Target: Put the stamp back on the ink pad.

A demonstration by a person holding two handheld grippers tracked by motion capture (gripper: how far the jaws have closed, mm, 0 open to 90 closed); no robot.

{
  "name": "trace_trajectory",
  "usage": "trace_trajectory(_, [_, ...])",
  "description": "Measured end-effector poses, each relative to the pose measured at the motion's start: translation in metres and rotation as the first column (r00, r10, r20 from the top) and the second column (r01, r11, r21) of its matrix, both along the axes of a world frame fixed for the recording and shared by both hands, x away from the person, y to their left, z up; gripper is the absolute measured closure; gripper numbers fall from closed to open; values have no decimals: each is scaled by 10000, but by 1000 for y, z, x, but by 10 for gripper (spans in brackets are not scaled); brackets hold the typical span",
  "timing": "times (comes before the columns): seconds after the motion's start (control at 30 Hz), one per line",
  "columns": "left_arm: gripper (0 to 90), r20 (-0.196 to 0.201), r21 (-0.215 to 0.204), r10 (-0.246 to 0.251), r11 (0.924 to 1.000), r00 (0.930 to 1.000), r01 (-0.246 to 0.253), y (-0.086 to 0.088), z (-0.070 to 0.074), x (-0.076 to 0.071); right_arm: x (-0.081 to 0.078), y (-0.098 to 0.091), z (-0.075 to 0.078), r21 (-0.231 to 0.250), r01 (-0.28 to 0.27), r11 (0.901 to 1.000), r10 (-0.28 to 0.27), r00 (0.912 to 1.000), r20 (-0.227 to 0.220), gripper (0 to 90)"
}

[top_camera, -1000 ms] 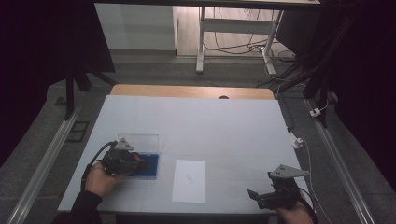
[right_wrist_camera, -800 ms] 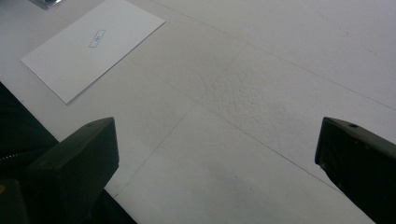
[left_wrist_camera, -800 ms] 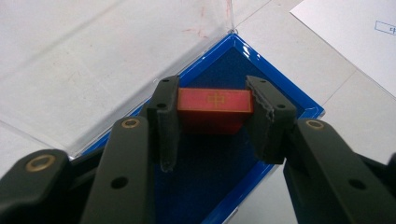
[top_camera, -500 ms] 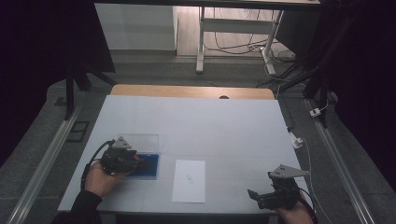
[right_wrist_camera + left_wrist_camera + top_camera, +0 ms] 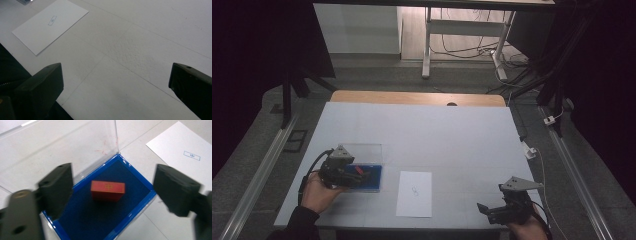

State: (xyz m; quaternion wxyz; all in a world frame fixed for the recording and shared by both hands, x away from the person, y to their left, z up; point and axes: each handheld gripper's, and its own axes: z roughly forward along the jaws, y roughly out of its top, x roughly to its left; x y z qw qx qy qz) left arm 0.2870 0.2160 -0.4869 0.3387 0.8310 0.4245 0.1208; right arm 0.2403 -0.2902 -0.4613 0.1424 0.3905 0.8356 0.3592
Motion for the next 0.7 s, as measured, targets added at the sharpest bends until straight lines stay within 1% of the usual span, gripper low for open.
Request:
trace_trajectory(0.07, [103, 39, 79, -98, 9999, 9999, 97, -3, 2, -2, 0, 0, 0, 7, -3, 10000, 3, 10000, -6, 0])
trace_trajectory(0.13, [75, 100, 42, -186, 9998, 9998, 185, -5, 3, -4, 0, 0, 0, -6, 12, 10000, -12, 10000, 0, 0])
trace_trajectory(0.2, [51, 120, -84, -227, 9997, 9997, 228, -5, 5, -6, 0, 0, 0, 1, 14, 10000, -14, 10000, 0, 0])
trace_trajectory(0.33, [13, 127, -604, -306, 9977, 9995, 313, -2, 8, -9, 0, 0, 0, 18, 7, 10000, -7, 10000, -8, 0])
trace_trajectory(0.53, [0, 253, -1412, -241, 9896, 9994, 275, 5, 15, -18, 0, -1, 0, 61, 64, 10000, -64, 10000, -30, 0])
trace_trajectory(0.63, [0, 285, -1717, -269, 9846, 9992, 314, 10, 19, -24, 0, 0, 0, 68, 62, 10000, -62, 10000, -36, 0])
trace_trajectory(0.7, [0, 308, -1747, -271, 9841, 9992, 321, 13, 22, -28, 0, -1, 0, 88, 66, 9999, -66, 10000, -63, 0])
